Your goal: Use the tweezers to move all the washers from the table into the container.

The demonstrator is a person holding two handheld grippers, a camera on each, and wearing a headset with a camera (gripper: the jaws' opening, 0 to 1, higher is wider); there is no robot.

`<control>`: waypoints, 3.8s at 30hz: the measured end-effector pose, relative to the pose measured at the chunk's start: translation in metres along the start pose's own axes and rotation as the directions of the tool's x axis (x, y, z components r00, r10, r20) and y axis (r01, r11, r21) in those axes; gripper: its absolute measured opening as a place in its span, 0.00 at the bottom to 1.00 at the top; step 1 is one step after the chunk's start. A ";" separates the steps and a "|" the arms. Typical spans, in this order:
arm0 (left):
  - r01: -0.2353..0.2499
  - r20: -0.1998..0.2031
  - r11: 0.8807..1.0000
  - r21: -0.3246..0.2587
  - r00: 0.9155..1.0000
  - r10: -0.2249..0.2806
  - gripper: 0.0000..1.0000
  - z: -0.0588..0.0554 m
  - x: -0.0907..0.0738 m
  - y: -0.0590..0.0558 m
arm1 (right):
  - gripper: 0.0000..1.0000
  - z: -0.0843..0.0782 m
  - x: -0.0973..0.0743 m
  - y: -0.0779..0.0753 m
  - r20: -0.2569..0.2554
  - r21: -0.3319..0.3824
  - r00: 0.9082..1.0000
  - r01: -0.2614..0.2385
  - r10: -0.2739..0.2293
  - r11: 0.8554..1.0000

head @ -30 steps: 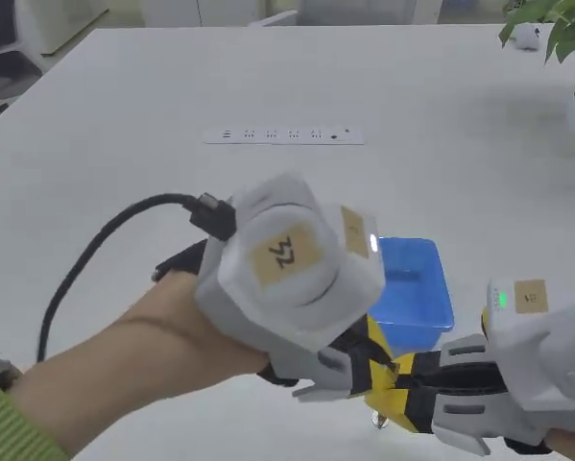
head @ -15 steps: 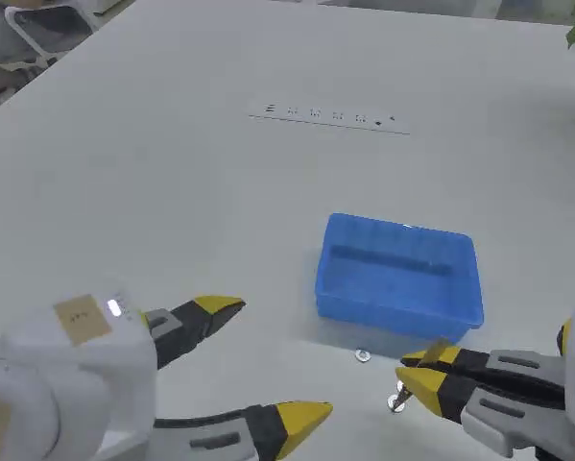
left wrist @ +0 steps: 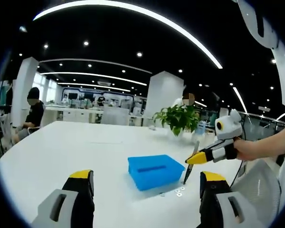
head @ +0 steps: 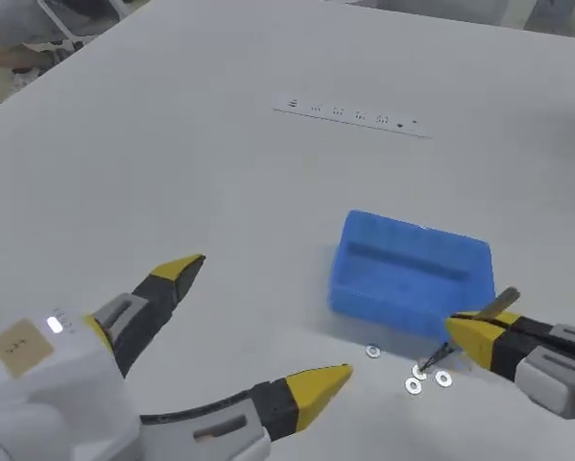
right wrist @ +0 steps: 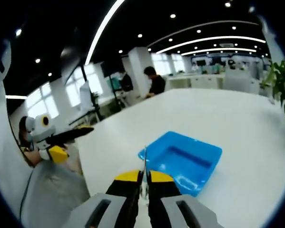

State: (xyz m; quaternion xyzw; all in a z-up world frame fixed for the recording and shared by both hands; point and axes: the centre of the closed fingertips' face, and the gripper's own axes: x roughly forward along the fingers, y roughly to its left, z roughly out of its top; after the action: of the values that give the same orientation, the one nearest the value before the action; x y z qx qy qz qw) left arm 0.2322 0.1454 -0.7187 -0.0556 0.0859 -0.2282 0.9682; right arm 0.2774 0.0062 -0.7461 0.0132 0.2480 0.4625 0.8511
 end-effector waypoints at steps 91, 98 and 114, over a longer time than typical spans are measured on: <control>0.043 -0.143 0.996 0.073 0.989 -0.032 0.78 -0.027 0.001 -0.004 | 0.03 -0.046 0.008 -0.034 -0.058 0.037 0.992 0.118 -0.116 0.992; 0.045 -0.151 0.996 0.076 0.988 -0.033 0.77 -0.028 0.001 -0.004 | 0.03 -0.048 0.010 -0.023 -0.086 -0.034 0.993 0.077 -0.080 0.996; 0.052 -0.163 0.996 0.078 0.986 -0.039 0.75 -0.030 -0.001 -0.006 | 0.03 -0.055 0.016 -0.001 -0.159 -0.193 0.986 0.010 -0.041 0.981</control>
State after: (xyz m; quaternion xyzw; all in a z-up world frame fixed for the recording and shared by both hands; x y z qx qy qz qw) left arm 0.2235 0.1384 -0.7470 0.0011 0.1534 -0.2575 0.9540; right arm 0.2615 0.0067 -0.8007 -0.1097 0.2712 0.4726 0.8313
